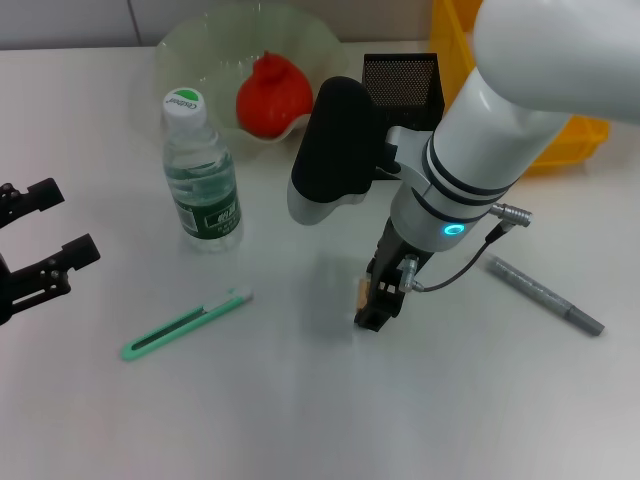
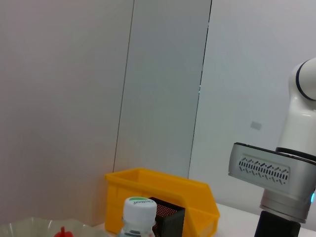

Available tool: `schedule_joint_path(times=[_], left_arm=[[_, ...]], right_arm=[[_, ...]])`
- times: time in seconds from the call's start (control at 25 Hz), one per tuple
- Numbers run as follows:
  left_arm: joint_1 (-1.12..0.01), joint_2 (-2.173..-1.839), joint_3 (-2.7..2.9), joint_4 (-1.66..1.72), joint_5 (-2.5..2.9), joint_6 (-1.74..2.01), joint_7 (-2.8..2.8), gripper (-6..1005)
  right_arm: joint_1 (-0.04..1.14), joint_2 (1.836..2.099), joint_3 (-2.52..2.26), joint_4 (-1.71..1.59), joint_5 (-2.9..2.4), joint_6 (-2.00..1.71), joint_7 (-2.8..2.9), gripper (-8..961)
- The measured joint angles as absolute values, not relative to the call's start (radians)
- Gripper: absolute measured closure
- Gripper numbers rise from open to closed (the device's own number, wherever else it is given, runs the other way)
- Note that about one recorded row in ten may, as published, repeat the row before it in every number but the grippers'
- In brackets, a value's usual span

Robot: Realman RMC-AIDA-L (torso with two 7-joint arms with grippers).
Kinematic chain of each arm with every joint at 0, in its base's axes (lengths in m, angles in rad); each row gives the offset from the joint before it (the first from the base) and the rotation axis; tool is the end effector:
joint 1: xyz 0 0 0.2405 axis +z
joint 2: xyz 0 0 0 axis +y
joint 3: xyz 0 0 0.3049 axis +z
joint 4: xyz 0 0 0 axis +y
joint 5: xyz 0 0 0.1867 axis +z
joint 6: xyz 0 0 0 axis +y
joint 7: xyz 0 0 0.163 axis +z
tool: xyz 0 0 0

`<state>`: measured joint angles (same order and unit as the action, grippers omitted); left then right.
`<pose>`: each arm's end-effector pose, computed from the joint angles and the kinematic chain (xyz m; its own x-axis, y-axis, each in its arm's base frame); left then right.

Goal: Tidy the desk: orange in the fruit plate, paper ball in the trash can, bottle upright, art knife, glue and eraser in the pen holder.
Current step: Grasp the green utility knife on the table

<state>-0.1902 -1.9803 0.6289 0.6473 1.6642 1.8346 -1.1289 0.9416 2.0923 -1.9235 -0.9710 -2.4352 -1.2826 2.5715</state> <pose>-0.3417 0.2399 0.0411 0.6831 0.1324 0.7182 0.4765 -0.8261 -0.3010 0.1655 0.3675 -0.1459 0.8221 -0.2624 0.5053 -0.1683 -0.9598 -0.2246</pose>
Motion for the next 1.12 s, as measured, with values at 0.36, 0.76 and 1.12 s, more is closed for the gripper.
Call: schedule_joint_path(times=[0.36,0.76,1.12], left_arm=[[-0.187,-1.972,0.631,0.701,1.714,1.835,-1.171,199],[-0.184,-2.060,0.644,1.251,2.058,1.837,-1.528,200],[-0.225,-2.069,0.895,1.552,2.276,1.815,-1.842,199]], right_arm=[[0.915,2.091,-1.917,-1.027,-2.434,-1.300,2.571,303],[0.657,2.084,-1.731,-1.312,-2.427,-1.386,2.382,303],[0.439,2.086,-1.455,-1.378,-2.193,-1.485,2.029,304]])
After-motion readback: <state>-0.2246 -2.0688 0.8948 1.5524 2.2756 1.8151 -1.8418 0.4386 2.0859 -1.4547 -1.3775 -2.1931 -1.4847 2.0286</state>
